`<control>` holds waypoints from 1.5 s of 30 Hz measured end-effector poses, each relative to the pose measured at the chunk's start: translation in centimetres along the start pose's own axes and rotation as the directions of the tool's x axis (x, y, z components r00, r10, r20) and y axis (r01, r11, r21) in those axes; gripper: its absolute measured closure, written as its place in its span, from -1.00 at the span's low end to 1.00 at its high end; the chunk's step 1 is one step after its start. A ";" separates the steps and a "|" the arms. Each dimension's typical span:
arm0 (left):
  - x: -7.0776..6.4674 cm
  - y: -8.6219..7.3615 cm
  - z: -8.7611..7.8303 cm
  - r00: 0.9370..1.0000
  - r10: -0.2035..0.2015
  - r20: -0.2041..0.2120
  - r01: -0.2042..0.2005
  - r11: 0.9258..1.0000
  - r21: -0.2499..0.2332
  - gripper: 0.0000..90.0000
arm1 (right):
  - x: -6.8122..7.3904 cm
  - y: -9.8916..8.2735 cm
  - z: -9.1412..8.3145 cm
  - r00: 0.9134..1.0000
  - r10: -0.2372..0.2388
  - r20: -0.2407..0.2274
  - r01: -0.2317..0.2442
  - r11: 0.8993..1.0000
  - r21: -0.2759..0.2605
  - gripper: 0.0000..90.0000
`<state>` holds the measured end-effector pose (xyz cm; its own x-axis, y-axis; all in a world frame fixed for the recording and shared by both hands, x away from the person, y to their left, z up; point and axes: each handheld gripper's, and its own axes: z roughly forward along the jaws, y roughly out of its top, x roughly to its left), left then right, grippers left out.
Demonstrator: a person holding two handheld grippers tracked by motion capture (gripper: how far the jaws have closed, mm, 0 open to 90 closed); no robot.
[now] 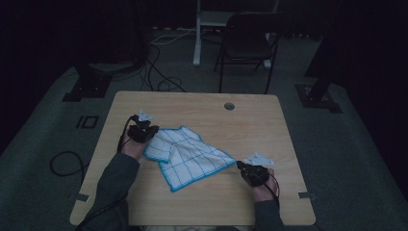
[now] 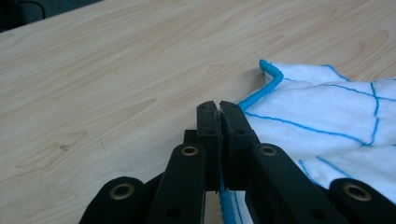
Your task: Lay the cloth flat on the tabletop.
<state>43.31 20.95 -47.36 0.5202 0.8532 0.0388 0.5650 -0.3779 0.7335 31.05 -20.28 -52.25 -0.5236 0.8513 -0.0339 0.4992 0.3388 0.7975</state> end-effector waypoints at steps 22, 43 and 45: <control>-3.9 -2.6 -1.4 0.997 0.069 0.040 -0.068 0.998 -0.015 0.73 | 2.8 1.2 0.2 0.999 -0.017 -0.033 0.016 0.999 -0.042 0.48; -3.9 -6.3 0.4 0.999 0.035 0.030 -0.037 0.998 0.056 0.75 | 10.2 2.7 5.4 0.977 -0.059 -0.203 0.057 0.998 -0.015 0.31; -3.9 -6.4 0.5 0.999 0.031 0.026 -0.032 0.998 0.059 0.75 | 10.5 2.7 5.7 0.977 -0.065 -0.205 0.063 0.998 -0.015 0.30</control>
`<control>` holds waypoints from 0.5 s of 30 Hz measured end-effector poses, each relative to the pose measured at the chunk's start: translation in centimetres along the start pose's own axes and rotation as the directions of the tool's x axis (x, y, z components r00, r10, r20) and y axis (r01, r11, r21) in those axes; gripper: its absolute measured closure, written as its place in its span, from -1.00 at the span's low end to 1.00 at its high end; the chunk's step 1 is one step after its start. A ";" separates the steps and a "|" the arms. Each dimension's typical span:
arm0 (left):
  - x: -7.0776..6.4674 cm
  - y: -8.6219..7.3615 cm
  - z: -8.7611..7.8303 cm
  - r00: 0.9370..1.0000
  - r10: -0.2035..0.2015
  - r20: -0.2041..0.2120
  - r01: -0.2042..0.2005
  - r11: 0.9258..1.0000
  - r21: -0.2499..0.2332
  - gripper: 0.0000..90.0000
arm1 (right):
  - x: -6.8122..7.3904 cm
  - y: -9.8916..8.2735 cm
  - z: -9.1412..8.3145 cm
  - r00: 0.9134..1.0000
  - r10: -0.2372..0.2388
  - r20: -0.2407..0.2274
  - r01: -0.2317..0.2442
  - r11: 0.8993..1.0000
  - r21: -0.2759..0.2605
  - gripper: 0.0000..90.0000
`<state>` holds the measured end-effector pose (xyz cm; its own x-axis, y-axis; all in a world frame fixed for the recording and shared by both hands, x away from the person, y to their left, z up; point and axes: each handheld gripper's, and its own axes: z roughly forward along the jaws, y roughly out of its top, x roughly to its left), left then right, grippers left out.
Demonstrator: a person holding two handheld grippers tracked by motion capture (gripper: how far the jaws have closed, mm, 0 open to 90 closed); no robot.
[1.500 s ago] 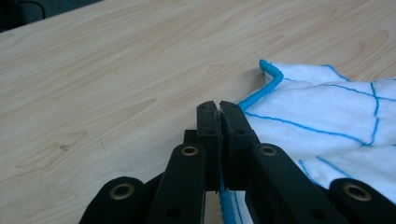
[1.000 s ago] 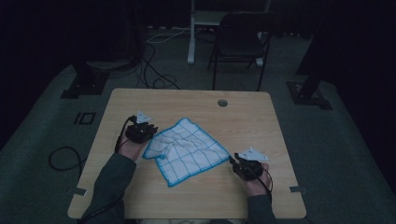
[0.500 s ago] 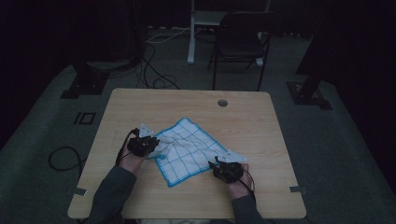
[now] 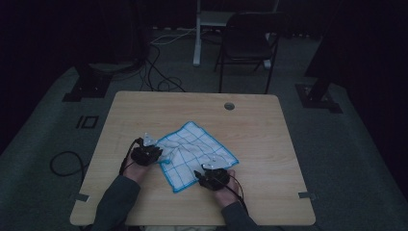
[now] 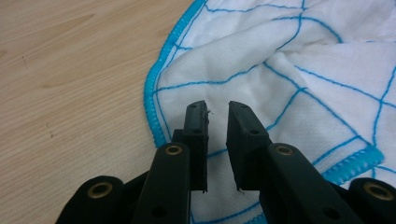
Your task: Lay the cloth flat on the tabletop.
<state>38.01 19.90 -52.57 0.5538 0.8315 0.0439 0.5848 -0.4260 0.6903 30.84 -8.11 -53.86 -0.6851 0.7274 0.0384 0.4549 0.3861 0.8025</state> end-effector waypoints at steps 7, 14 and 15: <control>0.0 -0.2 0.4 1.000 -0.010 -0.005 0.010 1.000 0.009 0.75 | 1.2 0.4 0.8 0.999 -0.039 0.015 0.038 0.999 0.004 0.27; 0.1 -0.4 0.6 1.000 -0.008 -0.008 0.008 1.000 0.017 0.75 | 2.0 0.6 1.8 0.998 -0.058 0.006 0.058 0.998 0.020 0.22; 0.1 -0.4 0.6 1.000 -0.008 -0.008 0.008 1.000 0.016 0.76 | 2.0 0.6 2.0 0.998 -0.057 0.005 0.057 0.998 0.024 0.22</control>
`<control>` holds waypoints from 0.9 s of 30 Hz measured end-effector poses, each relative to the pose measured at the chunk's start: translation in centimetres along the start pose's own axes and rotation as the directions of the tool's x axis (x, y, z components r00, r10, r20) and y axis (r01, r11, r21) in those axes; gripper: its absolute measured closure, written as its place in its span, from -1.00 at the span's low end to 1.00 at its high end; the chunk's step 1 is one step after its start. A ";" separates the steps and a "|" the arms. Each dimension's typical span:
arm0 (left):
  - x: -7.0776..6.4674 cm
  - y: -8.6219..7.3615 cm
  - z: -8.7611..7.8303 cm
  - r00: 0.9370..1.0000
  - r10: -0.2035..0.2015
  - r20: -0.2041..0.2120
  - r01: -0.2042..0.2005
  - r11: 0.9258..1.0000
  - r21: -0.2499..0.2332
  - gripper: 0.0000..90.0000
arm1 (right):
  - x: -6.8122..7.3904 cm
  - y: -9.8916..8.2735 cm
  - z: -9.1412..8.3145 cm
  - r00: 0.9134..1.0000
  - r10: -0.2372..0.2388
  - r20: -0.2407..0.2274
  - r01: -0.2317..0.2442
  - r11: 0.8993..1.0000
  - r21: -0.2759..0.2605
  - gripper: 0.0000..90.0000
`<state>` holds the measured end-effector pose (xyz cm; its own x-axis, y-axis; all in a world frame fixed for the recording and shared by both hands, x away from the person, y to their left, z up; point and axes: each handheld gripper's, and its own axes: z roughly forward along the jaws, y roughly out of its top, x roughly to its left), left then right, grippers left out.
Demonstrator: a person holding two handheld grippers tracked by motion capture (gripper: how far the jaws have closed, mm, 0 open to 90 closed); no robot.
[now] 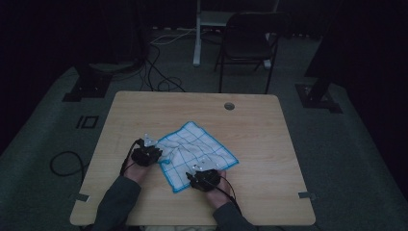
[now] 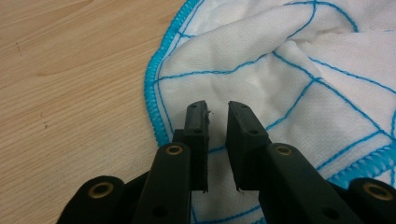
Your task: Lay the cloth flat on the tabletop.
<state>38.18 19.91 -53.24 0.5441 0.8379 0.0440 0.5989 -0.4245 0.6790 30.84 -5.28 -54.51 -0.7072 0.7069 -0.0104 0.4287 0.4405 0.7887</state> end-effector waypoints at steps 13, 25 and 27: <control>0.0 0.0 0.0 1.000 0.001 -0.006 -0.001 1.000 0.000 0.83 | 0.0 -0.1 0.3 1.000 -0.014 -0.006 0.014 0.999 0.033 0.22; 0.3 -0.1 -0.1 1.000 -0.005 -0.016 0.005 1.000 0.007 0.83 | -0.2 -0.2 0.0 1.000 -0.013 -0.025 0.015 0.999 0.048 0.22; 0.3 -0.1 -0.1 1.000 -0.005 -0.016 0.005 1.000 0.007 0.83 | -0.2 -0.3 -0.1 1.000 -0.014 -0.027 0.016 0.999 0.051 0.22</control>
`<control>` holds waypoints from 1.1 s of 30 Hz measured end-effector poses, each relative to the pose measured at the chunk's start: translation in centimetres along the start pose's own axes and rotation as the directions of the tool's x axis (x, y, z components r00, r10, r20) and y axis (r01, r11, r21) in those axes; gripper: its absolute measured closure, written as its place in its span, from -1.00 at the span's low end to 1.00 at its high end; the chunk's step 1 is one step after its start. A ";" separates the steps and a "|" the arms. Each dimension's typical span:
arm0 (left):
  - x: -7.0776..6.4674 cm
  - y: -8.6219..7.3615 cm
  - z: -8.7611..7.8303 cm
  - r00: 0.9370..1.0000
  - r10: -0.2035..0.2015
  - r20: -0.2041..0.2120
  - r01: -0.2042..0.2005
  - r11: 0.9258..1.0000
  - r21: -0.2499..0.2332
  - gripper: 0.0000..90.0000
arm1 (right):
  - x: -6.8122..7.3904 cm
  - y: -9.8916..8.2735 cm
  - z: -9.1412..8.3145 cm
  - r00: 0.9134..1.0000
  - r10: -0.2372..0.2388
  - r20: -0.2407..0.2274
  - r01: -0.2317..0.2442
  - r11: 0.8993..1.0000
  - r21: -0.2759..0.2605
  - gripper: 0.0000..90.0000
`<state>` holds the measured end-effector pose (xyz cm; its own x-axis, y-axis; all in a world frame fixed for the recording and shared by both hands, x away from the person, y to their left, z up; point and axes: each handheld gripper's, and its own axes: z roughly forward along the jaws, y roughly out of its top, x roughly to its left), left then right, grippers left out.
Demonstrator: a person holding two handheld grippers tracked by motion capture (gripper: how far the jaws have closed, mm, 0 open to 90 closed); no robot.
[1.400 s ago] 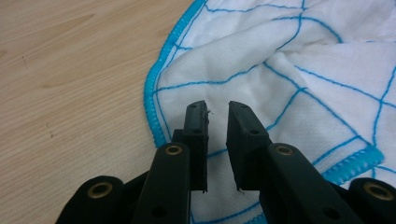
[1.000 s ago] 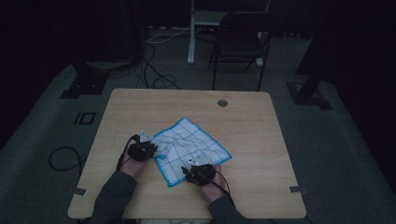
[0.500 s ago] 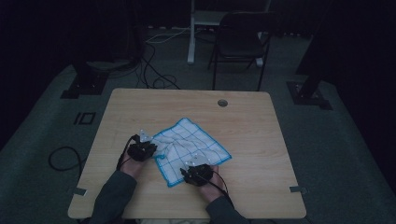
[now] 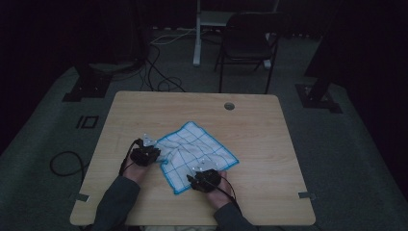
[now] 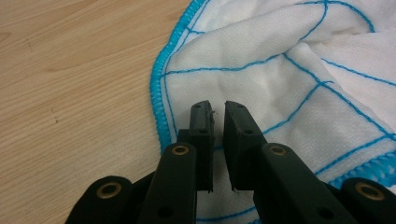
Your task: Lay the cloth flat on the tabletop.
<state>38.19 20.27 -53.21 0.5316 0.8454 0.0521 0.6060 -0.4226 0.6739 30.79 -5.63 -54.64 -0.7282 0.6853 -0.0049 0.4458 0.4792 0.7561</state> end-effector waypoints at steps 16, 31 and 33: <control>0.5 -0.5 -0.4 1.000 -0.006 -0.004 0.006 1.000 -0.001 0.83 | -0.6 -0.6 -0.8 1.000 0.008 -0.004 -0.008 1.000 0.012 0.21; 0.1 -1.3 -1.1 1.000 -0.008 -0.008 0.008 1.000 -0.002 0.83 | -1.4 -1.3 -1.8 1.000 0.025 0.006 -0.025 0.999 0.022 0.22; 0.0 -1.5 -1.3 1.000 -0.007 -0.004 0.007 1.000 -0.004 0.83 | -1.6 -1.4 -2.0 1.000 0.029 0.009 -0.030 0.999 0.025 0.23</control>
<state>36.55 21.28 -53.28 0.5249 0.8497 0.0502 0.6076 -0.4154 0.6769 30.30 -8.48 -54.40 -0.7100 0.7041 0.0112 0.4799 0.4721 0.7394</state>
